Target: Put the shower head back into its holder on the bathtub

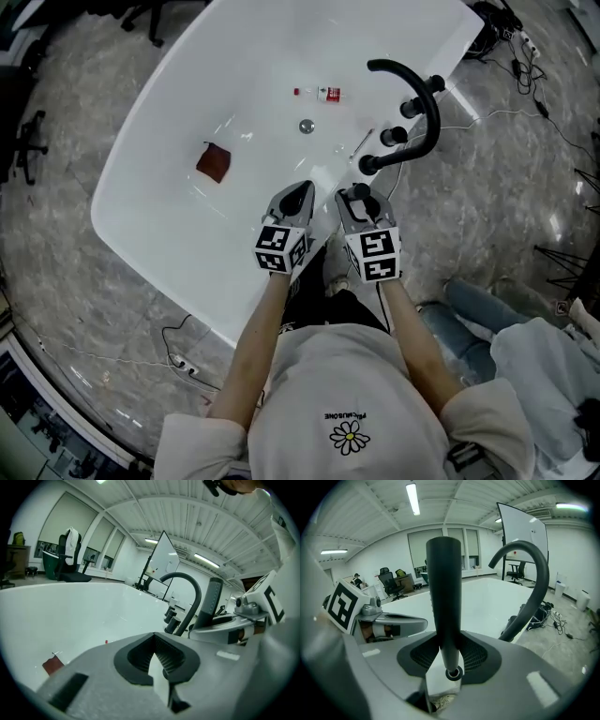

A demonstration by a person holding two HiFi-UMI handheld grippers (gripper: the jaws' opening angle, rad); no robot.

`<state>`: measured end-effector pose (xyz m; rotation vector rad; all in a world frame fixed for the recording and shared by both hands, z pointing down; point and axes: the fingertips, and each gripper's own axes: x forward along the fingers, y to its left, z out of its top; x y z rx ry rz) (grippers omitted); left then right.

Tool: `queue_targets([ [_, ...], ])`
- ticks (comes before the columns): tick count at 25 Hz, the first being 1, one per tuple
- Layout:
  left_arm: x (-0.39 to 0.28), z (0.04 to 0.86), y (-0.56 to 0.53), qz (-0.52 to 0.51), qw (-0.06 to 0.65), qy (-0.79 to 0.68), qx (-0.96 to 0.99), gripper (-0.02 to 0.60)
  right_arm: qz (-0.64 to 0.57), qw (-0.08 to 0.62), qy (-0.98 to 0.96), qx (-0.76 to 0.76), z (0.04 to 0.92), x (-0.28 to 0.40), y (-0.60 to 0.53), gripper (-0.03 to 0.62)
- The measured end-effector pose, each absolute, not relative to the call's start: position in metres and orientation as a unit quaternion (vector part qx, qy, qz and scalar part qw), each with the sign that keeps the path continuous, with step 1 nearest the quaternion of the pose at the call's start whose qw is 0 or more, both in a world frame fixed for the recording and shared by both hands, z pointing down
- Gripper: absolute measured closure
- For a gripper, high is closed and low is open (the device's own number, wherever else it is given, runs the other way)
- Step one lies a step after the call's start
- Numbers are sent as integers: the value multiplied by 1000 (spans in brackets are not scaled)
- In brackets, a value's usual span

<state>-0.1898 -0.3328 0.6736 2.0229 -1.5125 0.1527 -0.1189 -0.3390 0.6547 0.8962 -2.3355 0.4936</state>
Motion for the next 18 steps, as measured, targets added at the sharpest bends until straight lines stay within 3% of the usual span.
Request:
queue_targets([
  [18, -163, 697, -341, 74, 330, -530, 777, 581, 181, 347, -866, 310, 716, -118, -320, 454],
])
